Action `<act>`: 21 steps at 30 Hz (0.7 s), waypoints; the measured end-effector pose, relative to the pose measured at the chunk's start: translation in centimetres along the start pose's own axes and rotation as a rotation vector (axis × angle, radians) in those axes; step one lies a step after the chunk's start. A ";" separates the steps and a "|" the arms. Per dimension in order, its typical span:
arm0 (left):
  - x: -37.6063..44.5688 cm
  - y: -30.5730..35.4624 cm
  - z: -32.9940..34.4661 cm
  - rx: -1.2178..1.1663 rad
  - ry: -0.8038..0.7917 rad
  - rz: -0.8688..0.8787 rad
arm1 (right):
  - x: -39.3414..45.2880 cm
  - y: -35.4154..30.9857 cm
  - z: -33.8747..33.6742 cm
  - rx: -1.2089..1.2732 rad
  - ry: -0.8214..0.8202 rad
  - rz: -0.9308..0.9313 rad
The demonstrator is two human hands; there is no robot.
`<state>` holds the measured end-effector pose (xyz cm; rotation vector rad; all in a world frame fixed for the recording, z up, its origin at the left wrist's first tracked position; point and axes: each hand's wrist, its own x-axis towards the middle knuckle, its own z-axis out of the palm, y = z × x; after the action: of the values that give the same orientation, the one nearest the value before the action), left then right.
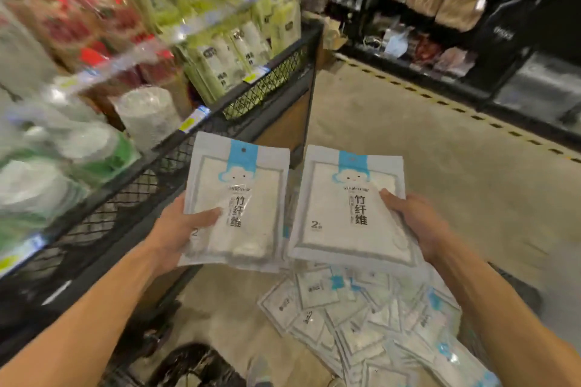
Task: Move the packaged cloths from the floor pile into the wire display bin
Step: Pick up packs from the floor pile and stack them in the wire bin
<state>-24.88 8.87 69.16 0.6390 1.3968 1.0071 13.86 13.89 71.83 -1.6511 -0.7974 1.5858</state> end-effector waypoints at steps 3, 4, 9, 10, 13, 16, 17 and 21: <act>-6.7 3.6 -2.7 -0.019 0.020 0.046 | -4.7 -5.0 2.8 -0.001 -0.101 -0.077; -8.7 4.6 -3.7 -0.028 0.026 0.070 | -6.0 -6.1 3.8 0.000 -0.130 -0.101; -19.3 7.1 -8.0 -0.081 0.150 0.159 | -10.5 -9.0 9.2 0.010 -0.377 -0.187; -20.7 7.2 -8.6 -0.105 0.172 0.184 | -10.9 -9.3 10.0 0.005 -0.420 -0.189; -26.5 6.1 -9.8 -0.172 0.284 0.259 | -12.4 -9.8 12.7 -0.038 -0.569 -0.215; -32.5 3.4 -9.8 -0.248 0.409 0.328 | -14.5 -9.8 15.1 -0.093 -0.695 -0.226; -34.6 2.3 -9.7 -0.279 0.453 0.342 | -15.3 -9.5 15.8 -0.121 -0.739 -0.218; -42.4 -1.7 -9.1 -0.326 0.633 0.371 | -18.9 -7.7 18.8 -0.211 -0.897 -0.195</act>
<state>-28.76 -30.23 87.54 0.3465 1.6259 1.8025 -5.76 4.02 88.77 -0.8810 -1.5554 2.1485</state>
